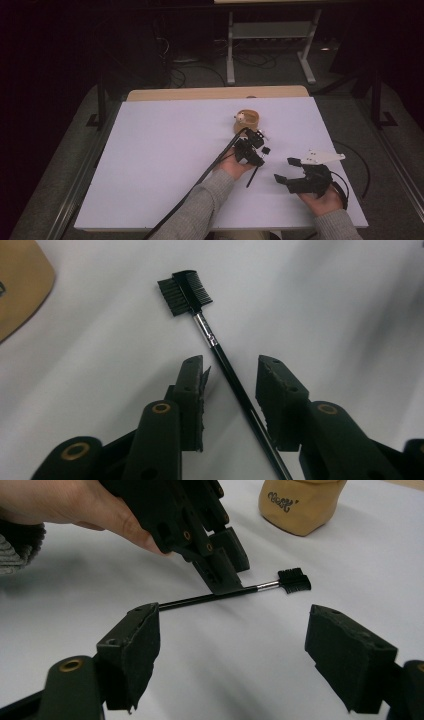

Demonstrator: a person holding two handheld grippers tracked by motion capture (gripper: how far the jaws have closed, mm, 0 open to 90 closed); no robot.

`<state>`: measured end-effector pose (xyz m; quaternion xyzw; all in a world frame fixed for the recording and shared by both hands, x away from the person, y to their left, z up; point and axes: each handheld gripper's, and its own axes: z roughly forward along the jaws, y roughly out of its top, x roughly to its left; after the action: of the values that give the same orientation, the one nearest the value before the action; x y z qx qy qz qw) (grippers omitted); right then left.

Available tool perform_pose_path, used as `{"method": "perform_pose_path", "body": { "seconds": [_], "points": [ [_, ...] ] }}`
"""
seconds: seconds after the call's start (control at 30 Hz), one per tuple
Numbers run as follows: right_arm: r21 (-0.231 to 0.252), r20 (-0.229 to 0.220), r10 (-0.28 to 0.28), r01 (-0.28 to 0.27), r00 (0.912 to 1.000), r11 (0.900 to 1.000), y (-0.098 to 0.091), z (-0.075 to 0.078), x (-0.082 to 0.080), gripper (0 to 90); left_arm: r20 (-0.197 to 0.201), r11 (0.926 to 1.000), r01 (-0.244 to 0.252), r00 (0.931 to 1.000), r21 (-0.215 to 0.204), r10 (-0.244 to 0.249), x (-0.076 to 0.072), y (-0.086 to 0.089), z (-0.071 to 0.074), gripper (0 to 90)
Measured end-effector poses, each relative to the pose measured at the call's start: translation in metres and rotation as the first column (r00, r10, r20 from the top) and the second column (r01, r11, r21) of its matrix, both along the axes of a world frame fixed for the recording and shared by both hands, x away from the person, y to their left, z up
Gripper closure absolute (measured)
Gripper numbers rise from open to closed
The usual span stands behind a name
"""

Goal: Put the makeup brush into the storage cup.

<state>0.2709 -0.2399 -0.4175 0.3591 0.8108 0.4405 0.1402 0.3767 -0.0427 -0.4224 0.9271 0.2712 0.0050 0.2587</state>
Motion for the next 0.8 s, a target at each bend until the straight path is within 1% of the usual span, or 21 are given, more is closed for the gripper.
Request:
{"method": "perform_pose_path", "body": {
  "seconds": [0.1,0.17,0.23,0.3,0.33,0.37,0.4,0.47,0.57,0.6,0.67,0.7,0.73,0.77,0.8],
  "points": [
    [-0.007,-0.002,0.005,-0.005,1.0000,1.0000,0.001,0.000,0.000,21.1,0.006,1.0000,0.001,1.0000,0.009,-0.001,-0.001,-0.003,-0.002,67.5],
    [-0.007,-0.001,0.005,-0.005,1.0000,1.0000,0.001,0.000,0.000,21.2,0.009,1.0000,-0.003,1.0000,0.004,0.003,-0.001,-0.004,-0.002,69.6],
    [-0.003,-0.001,0.003,-0.003,1.0000,1.0000,0.001,0.000,0.000,21.3,0.017,0.9999,-0.003,0.9998,0.016,0.003,-0.001,-0.005,-0.002,71.7],
    [-0.003,-0.001,0.003,-0.003,1.0000,1.0000,0.000,0.000,0.000,21.2,0.016,0.9999,-0.002,0.9999,0.016,0.002,-0.002,-0.007,-0.003,72.9],
    [-0.003,-0.001,0.003,-0.003,1.0000,1.0000,0.000,0.000,0.000,21.2,0.009,0.9998,0.004,1.0000,0.018,-0.004,-0.002,-0.007,-0.004,73.8],
    [-0.004,-0.001,0.003,-0.003,1.0000,1.0000,0.001,0.000,0.000,21.2,0.005,0.9992,0.015,0.9999,0.036,-0.015,-0.002,-0.008,-0.004,74.4],
    [-0.005,-0.001,0.004,-0.004,1.0000,1.0000,0.001,0.000,0.000,21.2,0.016,0.9992,0.012,0.9998,0.037,-0.013,-0.003,-0.009,-0.005,74.6],
    [-0.008,0.003,0.006,-0.006,1.0000,1.0000,0.001,0.000,0.000,21.2,0.024,0.9981,0.024,0.9994,0.056,-0.025,-0.003,-0.009,-0.004,75.6],
    [-0.009,0.008,0.007,-0.007,0.9999,0.9999,0.000,0.000,0.000,21.3,0.048,0.9969,0.024,0.9985,0.075,-0.027,-0.005,-0.011,-0.004,78.4],
    [-0.009,0.009,0.008,-0.008,0.9999,0.9999,0.000,0.000,0.000,21.2,0.063,0.9963,0.020,0.9977,0.083,-0.025,-0.007,-0.012,-0.005,78.5],
    [-0.009,0.007,0.005,-0.005,1.0000,0.9999,0.000,0.000,0.000,21.1,0.102,0.9913,0.031,0.9938,0.128,-0.044,-0.012,-0.017,-0.004,79.5],
    [-0.008,0.005,0.002,-0.002,1.0000,1.0000,0.000,0.000,0.000,21.0,0.114,0.9885,0.038,0.9920,0.147,-0.055,-0.014,-0.019,-0.003,80.2],
    [-0.007,0.006,0.002,-0.002,1.0000,1.0000,0.000,0.000,0.000,21.0,0.122,0.9854,0.044,0.9904,0.164,-0.065,-0.014,-0.021,-0.003,80.7],
    [-0.007,0.007,0.002,-0.002,1.0000,1.0000,0.000,0.000,0.000,21.0,0.120,0.9831,0.049,0.9903,0.177,-0.071,-0.014,-0.022,-0.002,81.4],
    [-0.007,0.008,0.003,-0.002,1.0000,1.0000,-0.001,0.001,0.000,21.0,0.119,0.9828,0.048,0.9904,0.178,-0.070,-0.014,-0.023,-0.002,82.6]
  ]
}}
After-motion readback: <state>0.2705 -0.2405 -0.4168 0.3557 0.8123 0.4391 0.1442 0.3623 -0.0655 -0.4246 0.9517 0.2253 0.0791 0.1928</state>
